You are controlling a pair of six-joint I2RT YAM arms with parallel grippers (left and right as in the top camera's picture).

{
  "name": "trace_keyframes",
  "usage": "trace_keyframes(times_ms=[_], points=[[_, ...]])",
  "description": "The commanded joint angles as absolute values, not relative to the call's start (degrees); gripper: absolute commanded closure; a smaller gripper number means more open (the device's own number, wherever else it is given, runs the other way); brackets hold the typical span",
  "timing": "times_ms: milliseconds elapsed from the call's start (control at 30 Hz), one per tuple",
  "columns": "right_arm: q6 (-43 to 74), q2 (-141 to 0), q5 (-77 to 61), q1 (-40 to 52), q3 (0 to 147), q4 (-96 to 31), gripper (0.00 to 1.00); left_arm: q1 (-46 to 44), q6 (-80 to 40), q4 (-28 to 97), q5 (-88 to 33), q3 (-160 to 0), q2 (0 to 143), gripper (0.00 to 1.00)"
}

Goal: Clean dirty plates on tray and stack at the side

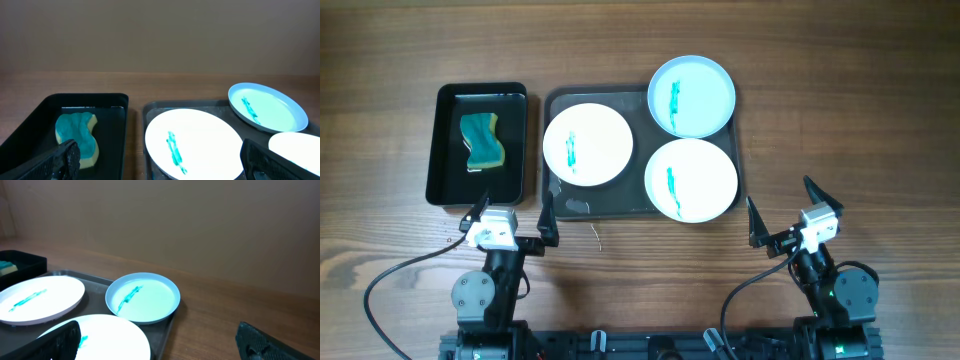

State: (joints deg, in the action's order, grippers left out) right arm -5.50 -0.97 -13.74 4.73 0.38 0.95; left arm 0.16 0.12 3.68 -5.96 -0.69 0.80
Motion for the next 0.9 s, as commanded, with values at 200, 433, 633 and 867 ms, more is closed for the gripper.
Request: trace_keyframes(times_ms=[200, 433, 633, 867], points=[[-6.0, -0.6, -14.7, 5.0, 0.3, 1.2, 0.00, 0.5, -0.4, 3.8, -7.0, -0.3, 0.7, 0.00], [-6.0, -0.6, -14.7, 5.0, 0.3, 1.2, 0.00, 0.5, -0.4, 3.8, -7.0, -0.3, 0.7, 0.00], [-9.0, -0.6, -13.4, 5.0, 0.3, 1.2, 0.00, 0.5, -0.4, 3.8, -7.0, -0.3, 0.7, 0.00], [-12.1, -0.6, -13.3, 5.0, 0.3, 1.2, 0.00, 0.5, -0.4, 3.8, -7.0, -0.3, 0.7, 0.00]])
